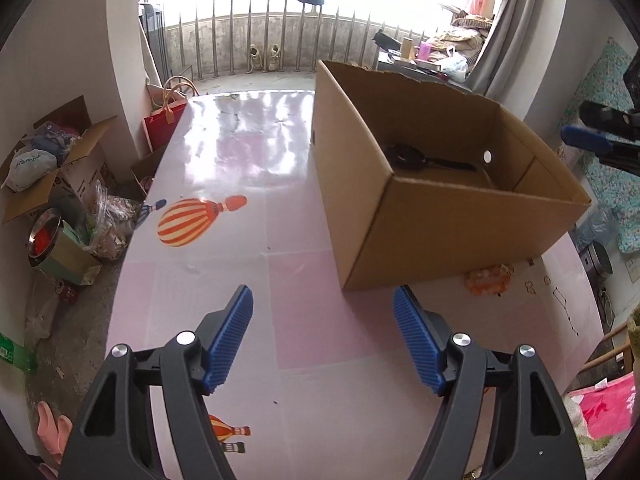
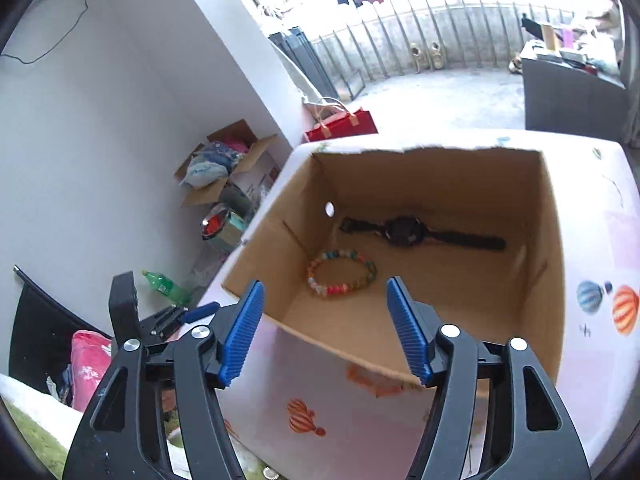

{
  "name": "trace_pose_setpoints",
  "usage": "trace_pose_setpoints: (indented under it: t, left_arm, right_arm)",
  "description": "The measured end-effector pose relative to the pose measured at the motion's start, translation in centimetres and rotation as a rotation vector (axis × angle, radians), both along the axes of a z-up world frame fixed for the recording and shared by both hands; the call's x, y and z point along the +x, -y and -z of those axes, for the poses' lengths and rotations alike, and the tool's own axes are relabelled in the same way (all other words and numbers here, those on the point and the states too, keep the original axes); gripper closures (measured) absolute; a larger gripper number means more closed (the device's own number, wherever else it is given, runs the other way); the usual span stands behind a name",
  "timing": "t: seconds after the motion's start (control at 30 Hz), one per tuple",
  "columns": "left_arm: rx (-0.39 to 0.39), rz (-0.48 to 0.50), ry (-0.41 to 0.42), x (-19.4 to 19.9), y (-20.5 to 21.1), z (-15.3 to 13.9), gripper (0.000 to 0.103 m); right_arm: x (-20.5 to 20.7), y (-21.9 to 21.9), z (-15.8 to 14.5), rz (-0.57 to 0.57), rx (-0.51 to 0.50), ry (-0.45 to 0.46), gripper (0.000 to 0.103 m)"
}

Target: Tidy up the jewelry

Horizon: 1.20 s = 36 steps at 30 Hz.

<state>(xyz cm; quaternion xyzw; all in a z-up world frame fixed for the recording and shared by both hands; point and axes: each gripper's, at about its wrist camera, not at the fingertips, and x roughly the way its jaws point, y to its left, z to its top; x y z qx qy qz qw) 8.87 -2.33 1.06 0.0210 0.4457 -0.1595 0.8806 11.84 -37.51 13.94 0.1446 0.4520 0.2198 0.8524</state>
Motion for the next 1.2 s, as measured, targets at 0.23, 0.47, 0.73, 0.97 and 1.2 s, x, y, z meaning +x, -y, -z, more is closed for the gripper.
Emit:
trace_pose_setpoints:
  t: [0.23, 0.47, 0.73, 0.97, 1.2]
  left_arm:
    - [0.061, 0.110, -0.075, -1.8, 4.4, 3.0, 0.029]
    - [0.105, 0.134, -0.015, -2.7, 6.9, 3.2, 0.029]
    - [0.072, 0.076, 0.114, -1.1, 7.1, -0.1, 0.029]
    - [0.063, 0.037, 0.139, 1.0, 7.5, -0.5, 0.029]
    - [0.078, 0.045, 0.080, -0.3, 7.2, 0.9, 0.026]
  right_arm:
    - [-7.8, -0.4, 5.4, 0.152, -0.242, -0.048, 0.023]
    - [-8.8, -0.3, 9.5, 0.225, -0.292, -0.103, 0.025]
    - [-2.6, 1.4, 10.4, 0.306, -0.092, -0.085, 0.062]
    - [0.8, 2.9, 9.9, 0.326, -0.047, -0.063, 0.062]
    - [-3.5, 3.2, 9.1, 0.390, -0.255, 0.002, 0.034]
